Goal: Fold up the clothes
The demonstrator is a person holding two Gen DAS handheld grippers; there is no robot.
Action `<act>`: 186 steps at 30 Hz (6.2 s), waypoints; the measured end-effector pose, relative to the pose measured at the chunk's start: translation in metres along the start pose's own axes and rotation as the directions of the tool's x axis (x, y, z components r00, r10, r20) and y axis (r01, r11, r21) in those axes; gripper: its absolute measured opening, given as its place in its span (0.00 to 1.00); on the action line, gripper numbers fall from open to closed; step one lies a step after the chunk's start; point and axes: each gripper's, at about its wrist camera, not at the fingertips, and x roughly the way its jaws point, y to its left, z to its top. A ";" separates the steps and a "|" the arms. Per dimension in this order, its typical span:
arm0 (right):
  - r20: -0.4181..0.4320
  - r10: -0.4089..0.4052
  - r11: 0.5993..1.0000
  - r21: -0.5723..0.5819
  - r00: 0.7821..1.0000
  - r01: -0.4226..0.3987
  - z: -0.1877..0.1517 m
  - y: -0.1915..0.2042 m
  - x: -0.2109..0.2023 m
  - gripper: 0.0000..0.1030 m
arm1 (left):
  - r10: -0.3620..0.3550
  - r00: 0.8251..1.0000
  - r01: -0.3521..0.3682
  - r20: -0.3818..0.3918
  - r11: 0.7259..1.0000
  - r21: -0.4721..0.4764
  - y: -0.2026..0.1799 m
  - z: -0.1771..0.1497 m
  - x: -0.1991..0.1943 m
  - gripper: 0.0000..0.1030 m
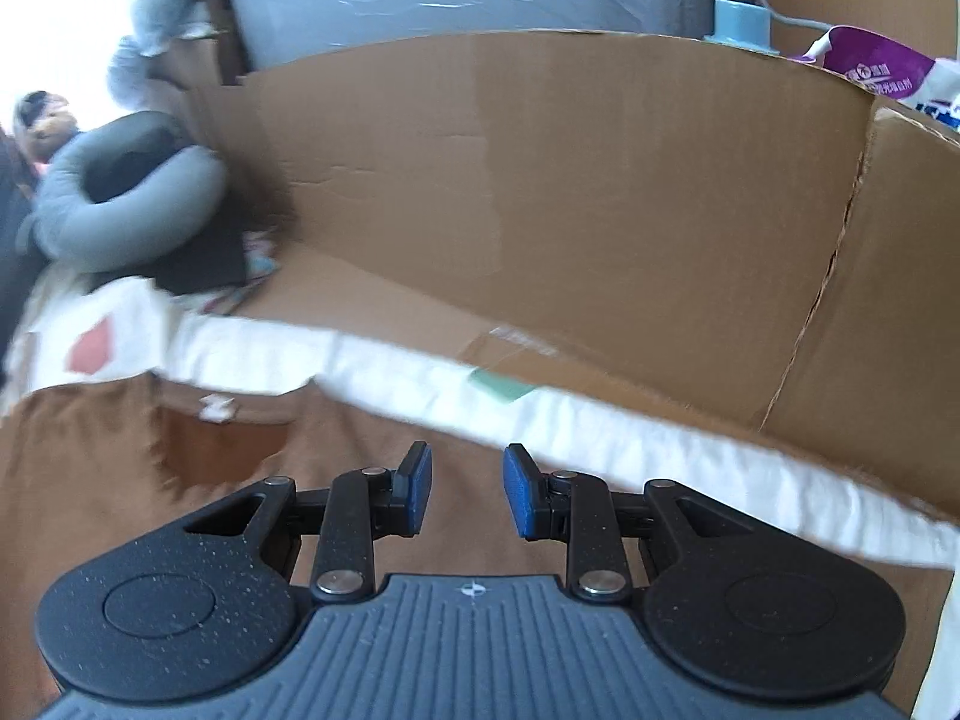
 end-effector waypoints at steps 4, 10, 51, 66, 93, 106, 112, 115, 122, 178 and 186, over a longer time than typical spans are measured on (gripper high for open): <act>-0.027 0.030 0.999 -0.010 0.999 -0.031 -0.018 0.004 -0.029 0.32 | 0.035 0.999 -0.036 -0.039 0.999 -0.025 0.013 -0.025 0.009 0.11; -0.069 0.019 0.999 0.031 0.997 -0.016 -0.059 -0.004 -0.075 0.32 | 0.131 0.988 -0.131 -0.080 0.991 0.000 0.029 -0.047 0.016 0.11; 0.036 -0.051 0.977 0.208 0.998 0.042 0.095 -0.019 -0.478 0.34 | -0.050 0.999 0.050 0.007 0.997 -0.060 0.006 -0.020 -0.327 0.47; 0.032 0.007 0.984 0.176 0.999 -0.013 0.087 -0.039 -0.591 0.44 | -0.071 0.997 0.069 -0.025 0.993 -0.100 0.011 -0.053 -0.377 0.80; 0.031 0.076 0.945 0.318 0.997 -0.082 -0.095 -0.085 -0.515 0.50 | -0.142 0.987 0.131 -0.078 0.982 -0.139 -0.002 -0.114 -0.320 0.85; -0.031 0.150 0.921 0.369 0.988 -0.128 -0.179 -0.063 -0.395 0.50 | -0.135 0.977 0.106 -0.165 0.979 -0.171 0.006 -0.160 -0.262 0.85; -0.086 0.205 0.912 0.378 0.975 -0.159 -0.217 -0.048 -0.340 0.49 | -0.144 0.967 0.116 -0.208 0.983 -0.139 -0.005 -0.192 -0.233 0.80; -0.107 0.233 0.913 0.365 0.967 -0.180 -0.232 -0.039 -0.315 0.44 | -0.148 0.961 0.114 -0.232 0.982 -0.154 -0.005 -0.210 -0.221 0.79; -0.134 0.304 0.897 0.372 0.943 -0.237 -0.254 -0.023 -0.267 0.43 | -0.148 0.952 0.109 -0.266 0.982 -0.157 -0.010 -0.233 -0.197 0.72; -0.175 0.349 0.883 0.389 0.921 -0.261 -0.212 -0.027 -0.247 0.00 | -0.172 0.985 0.161 -0.029 0.960 -0.230 0.019 -0.149 -0.199 0.06; -0.273 0.365 0.900 0.349 0.890 -0.262 -0.242 -0.004 -0.223 0.01 | -0.140 0.990 0.137 -0.003 0.974 -0.178 0.024 -0.107 -0.168 0.06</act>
